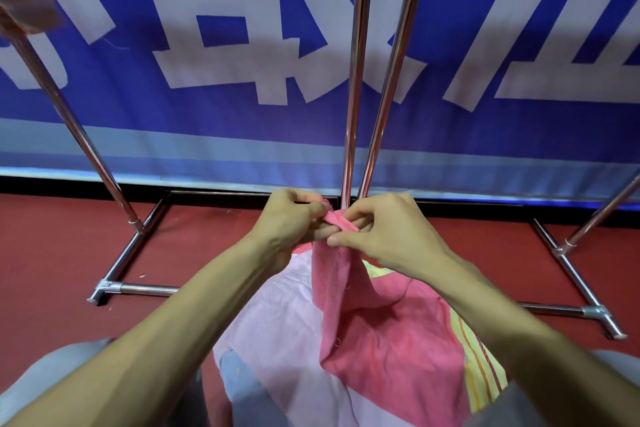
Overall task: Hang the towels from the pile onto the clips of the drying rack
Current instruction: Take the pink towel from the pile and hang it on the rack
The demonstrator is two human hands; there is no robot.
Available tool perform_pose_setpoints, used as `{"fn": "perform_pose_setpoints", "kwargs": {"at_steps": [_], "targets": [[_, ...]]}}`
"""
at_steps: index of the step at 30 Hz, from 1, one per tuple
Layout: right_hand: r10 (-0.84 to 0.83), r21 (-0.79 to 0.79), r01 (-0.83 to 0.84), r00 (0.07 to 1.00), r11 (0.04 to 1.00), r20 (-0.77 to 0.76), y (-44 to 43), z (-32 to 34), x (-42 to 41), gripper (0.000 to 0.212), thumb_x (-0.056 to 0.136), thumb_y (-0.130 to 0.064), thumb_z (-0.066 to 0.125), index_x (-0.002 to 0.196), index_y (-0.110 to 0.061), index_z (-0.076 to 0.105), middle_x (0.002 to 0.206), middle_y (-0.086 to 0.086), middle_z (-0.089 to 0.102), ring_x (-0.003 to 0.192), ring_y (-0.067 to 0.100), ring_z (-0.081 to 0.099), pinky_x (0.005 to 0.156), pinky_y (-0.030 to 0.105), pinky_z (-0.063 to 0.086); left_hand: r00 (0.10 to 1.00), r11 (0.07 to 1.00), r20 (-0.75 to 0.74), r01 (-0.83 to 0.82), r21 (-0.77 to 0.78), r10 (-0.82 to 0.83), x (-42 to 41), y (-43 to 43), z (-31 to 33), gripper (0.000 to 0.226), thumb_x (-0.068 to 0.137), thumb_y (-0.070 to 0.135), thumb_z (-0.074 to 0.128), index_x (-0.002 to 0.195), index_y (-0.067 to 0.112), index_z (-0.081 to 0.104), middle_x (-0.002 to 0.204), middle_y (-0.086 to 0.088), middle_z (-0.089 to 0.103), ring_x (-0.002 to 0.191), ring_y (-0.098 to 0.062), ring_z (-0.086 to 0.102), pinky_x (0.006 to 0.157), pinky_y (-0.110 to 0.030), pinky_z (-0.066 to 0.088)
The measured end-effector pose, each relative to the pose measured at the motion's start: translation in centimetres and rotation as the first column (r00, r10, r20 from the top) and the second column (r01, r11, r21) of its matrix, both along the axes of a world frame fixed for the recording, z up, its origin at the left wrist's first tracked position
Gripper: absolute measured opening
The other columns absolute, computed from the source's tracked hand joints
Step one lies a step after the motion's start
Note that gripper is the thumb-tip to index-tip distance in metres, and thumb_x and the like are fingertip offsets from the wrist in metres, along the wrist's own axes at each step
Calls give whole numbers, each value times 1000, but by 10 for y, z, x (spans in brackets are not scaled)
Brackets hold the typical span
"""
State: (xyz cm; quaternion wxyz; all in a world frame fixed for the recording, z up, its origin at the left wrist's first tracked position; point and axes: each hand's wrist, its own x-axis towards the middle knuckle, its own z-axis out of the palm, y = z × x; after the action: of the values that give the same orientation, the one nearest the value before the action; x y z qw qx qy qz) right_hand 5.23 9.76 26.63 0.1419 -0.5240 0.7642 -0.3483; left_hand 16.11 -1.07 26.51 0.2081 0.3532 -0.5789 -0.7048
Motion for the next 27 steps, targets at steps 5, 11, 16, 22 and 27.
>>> {"fn": "perform_pose_setpoints", "kwargs": {"at_steps": [5,11,16,22,27], "targets": [[48,40,-42,987,998,-153,1,1,-6,6,81,-25,71,78,-21,75,60,-5,66,56,9,53,52,14,38,997,997,30,73,6,-74,2,-1,1,8,93,1,54,99,-3,58,76,-24,61,52,-21,66,56,-23,58],[52,62,-53,998,997,19,3,11,-25,16,81,-13,69,76,-27,74,68,-10,69,63,3,59,67,19,47,950,863,241,285,-416,-197,9,-12,3,36,90,-6,53,121,12,56,88,-9,64,68,-7,63,64,-15,52],[189,-5,-197,932,980,309,12,27,-30,17,85,1,63,84,-13,72,76,-5,66,70,-2,56,72,13,43,822,557,428,570,-604,-377,12,-15,10,54,73,8,79,123,21,60,122,8,59,113,-3,53,96,-11,39],[-3,-122,58,912,991,410,22,27,-50,23,89,-3,55,79,-18,69,71,-9,62,63,-1,50,67,18,40,855,582,382,518,-626,-351,0,-18,4,21,73,23,81,84,16,65,72,10,65,63,1,57,59,-16,48],[-172,-173,248,914,953,367,26,18,-67,20,88,-2,58,89,-15,73,82,-1,68,71,5,54,70,18,44,881,481,431,468,-742,-192,-2,-25,1,20,73,35,78,73,28,60,65,11,62,60,-5,49,61,-21,43]]}}
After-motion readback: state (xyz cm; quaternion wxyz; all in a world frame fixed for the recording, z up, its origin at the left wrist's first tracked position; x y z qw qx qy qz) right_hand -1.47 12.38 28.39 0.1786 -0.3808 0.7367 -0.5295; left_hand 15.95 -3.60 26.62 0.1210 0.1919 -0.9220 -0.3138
